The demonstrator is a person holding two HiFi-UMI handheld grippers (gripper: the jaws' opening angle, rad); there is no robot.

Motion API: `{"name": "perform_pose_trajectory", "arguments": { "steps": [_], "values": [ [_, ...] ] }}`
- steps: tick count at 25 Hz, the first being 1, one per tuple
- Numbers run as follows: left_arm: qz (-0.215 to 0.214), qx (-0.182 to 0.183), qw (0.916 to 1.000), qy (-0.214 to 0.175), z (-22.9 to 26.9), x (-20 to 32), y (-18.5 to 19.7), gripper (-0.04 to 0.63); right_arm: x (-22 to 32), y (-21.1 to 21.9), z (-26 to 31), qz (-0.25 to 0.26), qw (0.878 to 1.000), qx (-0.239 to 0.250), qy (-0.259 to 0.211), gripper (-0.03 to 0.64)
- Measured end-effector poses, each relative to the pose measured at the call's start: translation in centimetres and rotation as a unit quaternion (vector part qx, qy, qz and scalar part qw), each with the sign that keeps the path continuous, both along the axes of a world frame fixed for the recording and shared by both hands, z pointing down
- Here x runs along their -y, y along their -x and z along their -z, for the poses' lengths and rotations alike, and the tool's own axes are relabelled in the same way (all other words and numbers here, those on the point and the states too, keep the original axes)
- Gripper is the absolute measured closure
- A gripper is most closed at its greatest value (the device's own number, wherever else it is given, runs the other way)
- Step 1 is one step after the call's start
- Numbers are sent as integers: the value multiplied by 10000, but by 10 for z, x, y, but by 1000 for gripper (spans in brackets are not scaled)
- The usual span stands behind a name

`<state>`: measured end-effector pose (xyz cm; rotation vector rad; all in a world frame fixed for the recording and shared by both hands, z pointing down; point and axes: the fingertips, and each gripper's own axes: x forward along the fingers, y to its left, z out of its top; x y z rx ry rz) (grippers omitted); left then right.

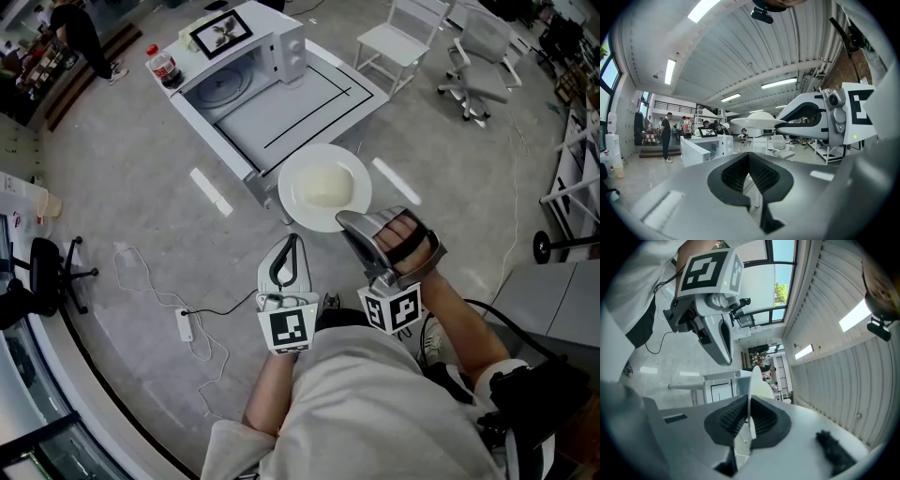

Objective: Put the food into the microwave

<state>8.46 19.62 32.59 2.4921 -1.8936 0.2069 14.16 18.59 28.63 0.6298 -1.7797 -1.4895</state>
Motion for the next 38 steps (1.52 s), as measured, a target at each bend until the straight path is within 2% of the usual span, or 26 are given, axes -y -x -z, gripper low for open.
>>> {"name": "perform_pose_trajectory", "arguments": {
  "steps": [17,26,38],
  "values": [
    [74,-6,10000,-20,-5,60,-14,588,54,-5,-2,232,9997,23,-39,597],
    [111,-124,9999,-34,-5,126,-16,588,116,-1,-1,275,9996,-18,-31,597],
    [397,-185,9984,349,-26,215,3,588,210,32,-10,708,9971,-215,170,597]
  ]
}}
